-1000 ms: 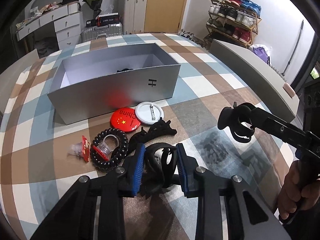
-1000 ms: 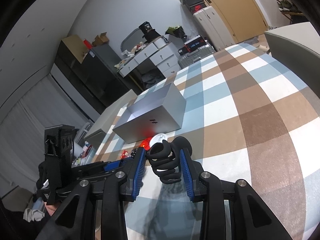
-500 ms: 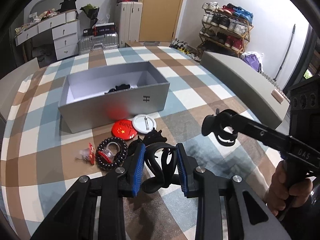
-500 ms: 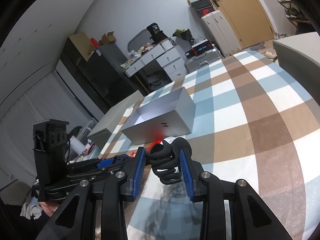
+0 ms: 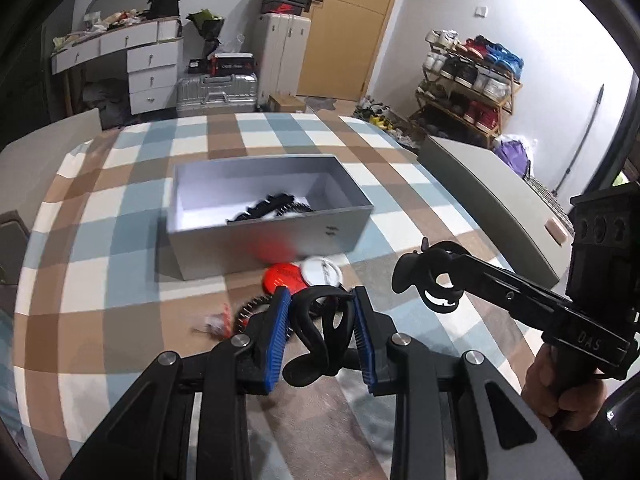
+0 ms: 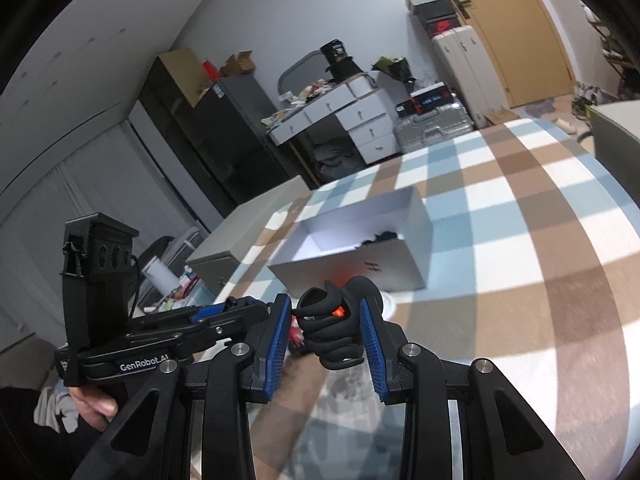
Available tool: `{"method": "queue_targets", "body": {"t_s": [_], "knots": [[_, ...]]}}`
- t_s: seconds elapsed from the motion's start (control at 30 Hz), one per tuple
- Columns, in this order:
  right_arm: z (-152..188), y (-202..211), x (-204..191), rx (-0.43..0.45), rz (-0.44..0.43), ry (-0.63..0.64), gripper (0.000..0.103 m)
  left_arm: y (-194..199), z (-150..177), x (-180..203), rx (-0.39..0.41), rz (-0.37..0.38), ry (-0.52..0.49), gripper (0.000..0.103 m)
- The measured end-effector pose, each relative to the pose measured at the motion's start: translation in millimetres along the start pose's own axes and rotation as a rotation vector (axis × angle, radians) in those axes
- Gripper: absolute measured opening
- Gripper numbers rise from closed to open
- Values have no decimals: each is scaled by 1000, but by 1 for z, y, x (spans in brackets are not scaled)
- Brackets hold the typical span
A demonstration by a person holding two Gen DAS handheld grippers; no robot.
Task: Organize jewelry
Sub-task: 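Grasp another black claw clip with the left tool beside the right tool, then carry the claw clips in both tools over the box and release them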
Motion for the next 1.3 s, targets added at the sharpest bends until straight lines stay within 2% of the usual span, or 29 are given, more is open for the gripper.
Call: {"method": "queue_targets", "body": {"t_s": [0.57, 0.93, 1.3], "knots": [[-57, -39, -19, 19, -76, 82, 34, -1, -42, -36, 86, 19, 55, 25], [-76, -67, -6, -10, -74, 94, 34, -19, -62, -39, 92, 30, 36, 25], [-87, -91, 11, -31, -58, 81, 34, -47, -71, -48, 34, 23, 39, 25]]}}
Point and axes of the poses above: each gripper's, at about its wrist camera, not at the fingertips, and y roughly against the way its jaws point, x to its right, z to its underside, the point moved 1 cm from there along -y, roughly the way its jaws point, and after that the axes turned 5 degrees about -z, right-handed, at the moved point
